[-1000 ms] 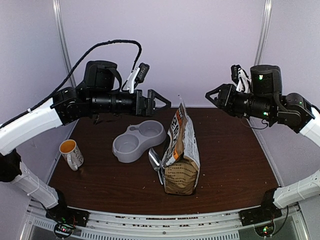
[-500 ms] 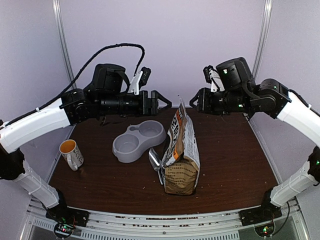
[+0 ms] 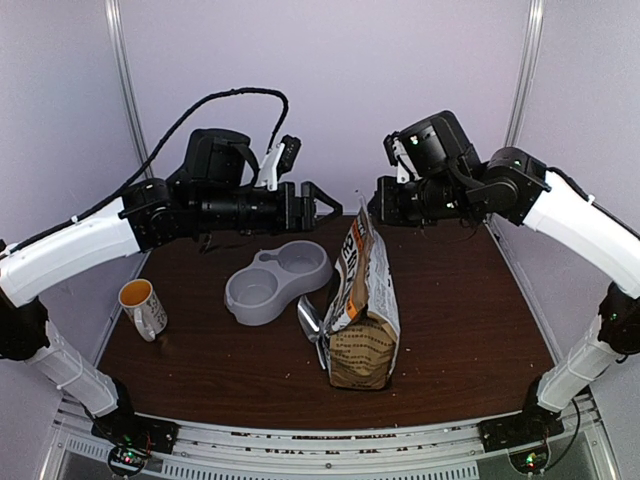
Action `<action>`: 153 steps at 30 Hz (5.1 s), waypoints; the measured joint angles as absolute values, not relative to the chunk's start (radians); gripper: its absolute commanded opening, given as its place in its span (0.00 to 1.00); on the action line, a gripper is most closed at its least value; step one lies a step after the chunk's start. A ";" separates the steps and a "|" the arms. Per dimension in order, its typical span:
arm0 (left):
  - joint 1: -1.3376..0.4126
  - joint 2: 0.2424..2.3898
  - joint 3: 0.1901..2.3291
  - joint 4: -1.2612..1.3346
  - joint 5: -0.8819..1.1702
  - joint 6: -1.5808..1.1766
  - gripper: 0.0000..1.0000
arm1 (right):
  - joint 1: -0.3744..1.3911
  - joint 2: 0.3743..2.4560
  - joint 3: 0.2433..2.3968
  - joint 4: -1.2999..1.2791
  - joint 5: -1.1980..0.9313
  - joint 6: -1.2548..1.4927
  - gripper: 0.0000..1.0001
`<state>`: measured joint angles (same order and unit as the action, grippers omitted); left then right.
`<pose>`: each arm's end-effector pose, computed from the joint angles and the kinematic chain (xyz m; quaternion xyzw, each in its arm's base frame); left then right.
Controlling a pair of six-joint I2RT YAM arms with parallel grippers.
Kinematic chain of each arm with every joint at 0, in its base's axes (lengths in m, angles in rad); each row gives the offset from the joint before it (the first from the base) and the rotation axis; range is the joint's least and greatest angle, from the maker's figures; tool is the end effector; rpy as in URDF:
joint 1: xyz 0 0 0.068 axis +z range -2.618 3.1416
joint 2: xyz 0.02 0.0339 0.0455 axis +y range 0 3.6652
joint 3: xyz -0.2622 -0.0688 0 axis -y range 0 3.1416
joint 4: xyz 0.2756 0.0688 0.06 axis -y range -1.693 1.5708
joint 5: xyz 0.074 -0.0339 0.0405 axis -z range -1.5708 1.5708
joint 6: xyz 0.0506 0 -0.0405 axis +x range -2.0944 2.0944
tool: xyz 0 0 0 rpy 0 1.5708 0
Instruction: Serve the pet food
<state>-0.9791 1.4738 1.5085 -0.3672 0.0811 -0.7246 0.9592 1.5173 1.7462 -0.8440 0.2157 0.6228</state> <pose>0.2117 -0.3223 0.4034 0.1266 0.8041 -0.4581 0.3570 0.2165 0.2898 0.4251 -0.0990 0.8787 0.2579 0.3894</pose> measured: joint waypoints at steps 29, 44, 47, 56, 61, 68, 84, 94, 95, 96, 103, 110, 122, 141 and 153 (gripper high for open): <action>-0.979 1.434 1.477 -0.366 0.067 -0.725 0.74 | 0.968 1.608 1.795 -0.879 0.293 0.600 0.21; -0.979 1.430 1.456 -0.359 0.067 -0.725 0.72 | 0.982 1.617 1.812 -0.899 0.320 0.597 0.28; -0.979 1.430 1.450 -0.358 0.067 -0.727 0.72 | 0.982 1.624 1.822 -0.906 0.331 0.597 0.28; -0.979 1.421 1.439 -0.344 0.067 -0.733 0.67 | 0.982 1.626 1.879 -0.920 0.354 0.583 0.30; -0.979 1.418 1.439 -0.337 0.067 -0.733 0.67 | 0.982 1.631 1.923 -0.937 0.381 0.570 0.29; -0.979 1.417 1.435 -0.337 0.067 -0.733 0.67 | 0.982 1.678 1.945 -0.960 0.397 0.554 0.26; -0.979 1.405 1.429 -0.337 0.067 -0.733 0.67 | 0.982 1.739 1.980 -1.004 0.428 0.548 0.20; -0.979 1.404 1.429 -0.337 0.067 -0.733 0.67 | 0.982 1.739 1.998 -0.999 0.423 0.549 0.18; -0.979 1.404 1.429 -0.337 0.067 -0.733 0.67 | 0.982 1.739 1.998 -0.999 0.423 0.549 0.18; -0.979 1.404 1.429 -0.337 0.067 -0.733 0.67 | 0.982 1.739 1.998 -0.999 0.423 0.549 0.18; -0.979 1.398 1.429 -0.337 0.067 -0.733 0.67 | 0.982 1.739 1.999 -1.005 0.428 0.550 0.14; -0.979 1.397 1.429 -0.337 0.067 -0.733 0.67 | 0.980 1.740 2.011 -1.021 0.430 0.553 0.12; -0.979 1.397 1.428 -0.337 0.068 -0.733 0.67 | 0.975 1.764 2.012 -1.025 0.428 0.556 0.08; -0.930 1.558 1.547 -0.256 0.154 -0.732 0.67 | 0.905 1.607 1.789 -0.876 0.294 0.598 0.00; -0.915 1.743 1.676 -0.246 0.253 -0.732 0.66 | 0.834 1.510 1.602 -0.647 0.067 0.635 0.00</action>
